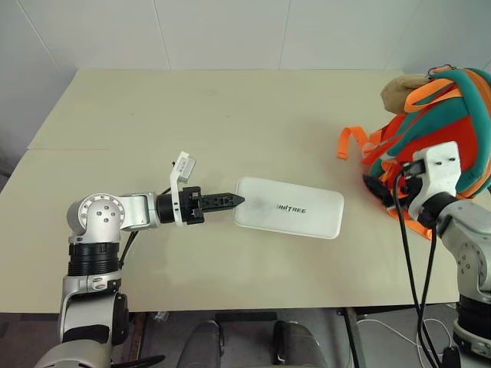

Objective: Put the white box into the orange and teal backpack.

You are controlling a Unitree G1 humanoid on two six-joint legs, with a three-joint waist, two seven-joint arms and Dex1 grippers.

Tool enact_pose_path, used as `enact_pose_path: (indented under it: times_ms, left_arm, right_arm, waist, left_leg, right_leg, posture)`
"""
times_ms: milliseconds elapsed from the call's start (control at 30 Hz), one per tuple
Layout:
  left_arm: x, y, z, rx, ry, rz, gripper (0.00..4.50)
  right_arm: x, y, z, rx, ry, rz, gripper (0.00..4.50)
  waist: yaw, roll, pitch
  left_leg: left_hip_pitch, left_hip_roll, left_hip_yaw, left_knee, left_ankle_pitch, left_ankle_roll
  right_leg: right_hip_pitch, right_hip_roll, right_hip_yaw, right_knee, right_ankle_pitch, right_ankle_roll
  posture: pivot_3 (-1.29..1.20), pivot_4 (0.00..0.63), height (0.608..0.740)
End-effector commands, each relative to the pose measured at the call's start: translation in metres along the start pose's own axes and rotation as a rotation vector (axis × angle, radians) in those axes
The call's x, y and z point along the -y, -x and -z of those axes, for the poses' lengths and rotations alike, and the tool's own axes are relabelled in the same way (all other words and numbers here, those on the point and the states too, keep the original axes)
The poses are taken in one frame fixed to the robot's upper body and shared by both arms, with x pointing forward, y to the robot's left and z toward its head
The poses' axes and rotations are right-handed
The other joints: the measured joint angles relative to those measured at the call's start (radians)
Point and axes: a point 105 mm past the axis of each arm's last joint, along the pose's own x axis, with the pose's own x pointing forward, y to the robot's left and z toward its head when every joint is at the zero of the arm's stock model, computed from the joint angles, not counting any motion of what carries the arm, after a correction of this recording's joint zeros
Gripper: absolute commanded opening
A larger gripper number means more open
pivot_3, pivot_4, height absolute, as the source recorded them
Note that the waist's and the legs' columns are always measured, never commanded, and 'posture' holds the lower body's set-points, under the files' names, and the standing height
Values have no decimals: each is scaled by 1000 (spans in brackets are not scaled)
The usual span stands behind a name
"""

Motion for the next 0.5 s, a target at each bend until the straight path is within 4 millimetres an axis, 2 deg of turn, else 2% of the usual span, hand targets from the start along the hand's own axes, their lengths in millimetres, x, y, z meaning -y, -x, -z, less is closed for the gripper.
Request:
enact_pose_path:
  times_ms: [33, 333, 433, 500]
  left_arm:
    - [14, 1, -9, 26, -39, 56, 1243]
    - [15, -2, -8, 30, -37, 61, 1243]
    - [16, -1, -10, 45, -42, 64, 1243]
    - [17, 0, -10, 52, -44, 62, 1243]
  right_arm:
    - [17, -1, -12, 62, -13, 104, 4500]
    - [43, -47, -23, 173, -107, 313, 4500]
    - [46, -63, -25, 183, -146, 340, 3858]
    - [43, -70, -30, 207, -144, 329, 3231]
  waist:
    - [0, 0, 0]
    - [-16, 0, 0]
    - [-24, 0, 0]
    - [-24, 0, 0]
  left_leg:
    - [0, 0, 0, 0, 0, 0]
    - [-1, 0, 1, -1, 0, 0]
    - [-1, 0, 1, -1, 0, 0]
    - [-1, 0, 1, -1, 0, 0]
  right_leg:
    - [0, 0, 0, 0, 0, 0]
    - [0, 0, 1, 0, 0, 0]
    - [0, 0, 1, 0, 0, 0]
    - [0, 0, 1, 0, 0, 0]
  posture:
    - [0, 150, 740]
    - [0, 150, 740]
    - [0, 150, 740]
    - [0, 150, 740]
